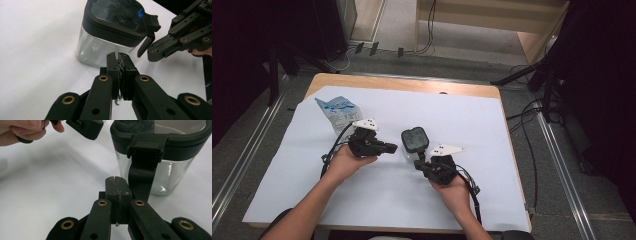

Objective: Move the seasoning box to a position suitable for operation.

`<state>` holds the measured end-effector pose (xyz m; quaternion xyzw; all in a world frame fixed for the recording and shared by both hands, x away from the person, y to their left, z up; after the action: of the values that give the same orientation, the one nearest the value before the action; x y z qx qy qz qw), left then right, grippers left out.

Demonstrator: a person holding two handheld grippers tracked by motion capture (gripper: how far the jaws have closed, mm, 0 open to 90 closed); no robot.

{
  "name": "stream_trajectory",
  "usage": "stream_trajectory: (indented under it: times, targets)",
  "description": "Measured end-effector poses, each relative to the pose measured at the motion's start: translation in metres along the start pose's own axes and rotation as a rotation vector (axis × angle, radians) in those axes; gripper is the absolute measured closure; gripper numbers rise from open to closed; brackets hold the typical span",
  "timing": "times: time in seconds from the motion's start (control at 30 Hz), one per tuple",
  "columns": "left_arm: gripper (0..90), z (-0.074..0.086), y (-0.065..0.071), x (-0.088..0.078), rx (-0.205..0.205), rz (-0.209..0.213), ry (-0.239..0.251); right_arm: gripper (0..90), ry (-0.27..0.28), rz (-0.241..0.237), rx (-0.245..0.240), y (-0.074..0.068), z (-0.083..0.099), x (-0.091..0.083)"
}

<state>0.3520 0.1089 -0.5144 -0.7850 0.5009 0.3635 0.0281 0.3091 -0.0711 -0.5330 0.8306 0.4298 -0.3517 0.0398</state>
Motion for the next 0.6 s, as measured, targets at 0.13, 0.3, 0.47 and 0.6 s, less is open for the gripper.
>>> stream_trajectory:
  times: [0.13,0.3,0.47,0.6]
  targets:
    - [89.0,0.000,-0.001,0.000,-0.006,-0.003,-0.002,90.0,-0.004,-0.001,0.003,0.001,0.000,0.002]
    - [89.0,0.001,-0.002,0.001,-0.006,-0.004,-0.002,90.0,-0.007,0.002,-0.001,0.002,0.000,0.002]
    - [88.9,0.000,-0.002,0.001,-0.003,-0.005,-0.001,90.0,-0.012,0.014,0.009,0.007,0.001,-0.002]
    - [88.8,0.000,-0.002,0.002,-0.002,-0.011,-0.006,90.0,-0.011,0.026,0.022,0.013,0.001,-0.006]
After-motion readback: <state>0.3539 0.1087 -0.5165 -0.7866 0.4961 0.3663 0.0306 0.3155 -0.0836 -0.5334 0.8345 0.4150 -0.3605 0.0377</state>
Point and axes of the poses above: each handheld gripper's, and its own axes: x roughly forward along the jaws, z roughly out of its underside, y roughly to its right, the point moved 6 cm from there along x, roughly forward along the jaws, and after that the axes turned 2 degrees about -y, right-handed, at the moved point
